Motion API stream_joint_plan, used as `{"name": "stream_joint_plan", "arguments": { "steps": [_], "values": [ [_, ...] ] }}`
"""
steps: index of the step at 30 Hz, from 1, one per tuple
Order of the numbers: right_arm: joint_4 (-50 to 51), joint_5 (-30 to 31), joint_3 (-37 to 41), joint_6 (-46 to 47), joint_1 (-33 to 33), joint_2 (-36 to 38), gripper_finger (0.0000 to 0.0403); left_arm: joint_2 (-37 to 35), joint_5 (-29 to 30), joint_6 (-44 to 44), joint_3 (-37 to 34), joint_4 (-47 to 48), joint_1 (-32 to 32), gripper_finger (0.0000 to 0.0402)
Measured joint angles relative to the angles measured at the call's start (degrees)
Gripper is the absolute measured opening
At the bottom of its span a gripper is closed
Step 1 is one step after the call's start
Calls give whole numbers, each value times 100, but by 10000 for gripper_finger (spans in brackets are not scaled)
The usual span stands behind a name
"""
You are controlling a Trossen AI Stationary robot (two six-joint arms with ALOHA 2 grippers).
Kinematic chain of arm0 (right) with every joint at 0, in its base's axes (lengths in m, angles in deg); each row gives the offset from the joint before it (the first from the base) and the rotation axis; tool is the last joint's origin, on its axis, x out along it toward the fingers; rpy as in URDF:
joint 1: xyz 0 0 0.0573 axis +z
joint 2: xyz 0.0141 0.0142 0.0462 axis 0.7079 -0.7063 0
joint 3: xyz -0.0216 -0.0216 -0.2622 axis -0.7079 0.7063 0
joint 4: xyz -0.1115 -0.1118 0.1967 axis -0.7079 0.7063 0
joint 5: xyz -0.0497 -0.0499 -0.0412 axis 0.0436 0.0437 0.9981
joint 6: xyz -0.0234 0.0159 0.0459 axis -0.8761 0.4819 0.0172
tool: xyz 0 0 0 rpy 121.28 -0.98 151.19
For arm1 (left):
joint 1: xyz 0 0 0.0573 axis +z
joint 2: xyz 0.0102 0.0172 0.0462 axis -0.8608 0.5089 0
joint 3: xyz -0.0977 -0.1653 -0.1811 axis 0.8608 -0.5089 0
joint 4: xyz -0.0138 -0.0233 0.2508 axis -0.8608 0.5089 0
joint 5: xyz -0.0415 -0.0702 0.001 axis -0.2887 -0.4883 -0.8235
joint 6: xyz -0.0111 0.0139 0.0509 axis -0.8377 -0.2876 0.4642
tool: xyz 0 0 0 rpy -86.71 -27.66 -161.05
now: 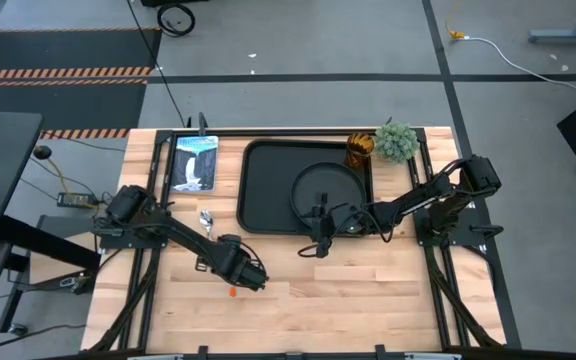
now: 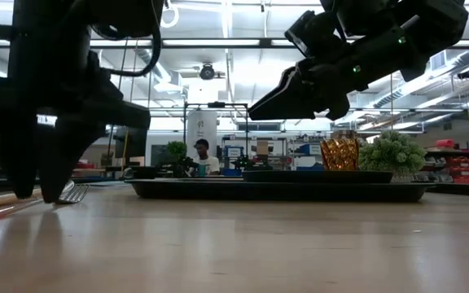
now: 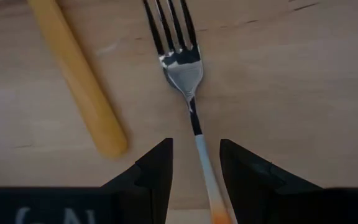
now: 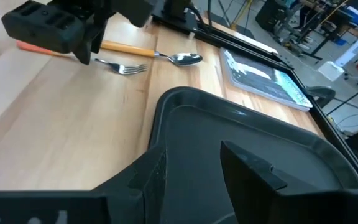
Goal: Pick and place plate/cup/fork/spoon on tray
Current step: Put the fork on the tray to the left of the plate
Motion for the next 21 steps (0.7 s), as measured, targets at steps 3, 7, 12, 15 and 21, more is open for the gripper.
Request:
{"name": "stream_joint_plan", "arguments": {
  "steps": [3,7,12,15,21],
  "values": [
    [-2,-1,0,-2,25,0,157,2,-6,8,-52,-248,14,141],
    [-1,-7,0,-2,53,0,157,-28,-74,16,-251,-654,14,133],
    [-2,-7,2,-2,86,0,157,-28,-163,37,-313,-774,18,109],
    [-4,-7,2,-3,87,0,157,-49,-176,190,-315,-808,18,84],
    [-15,-7,2,-4,85,0,157,-36,-187,530,-318,-843,-5,22]
  ]
}}
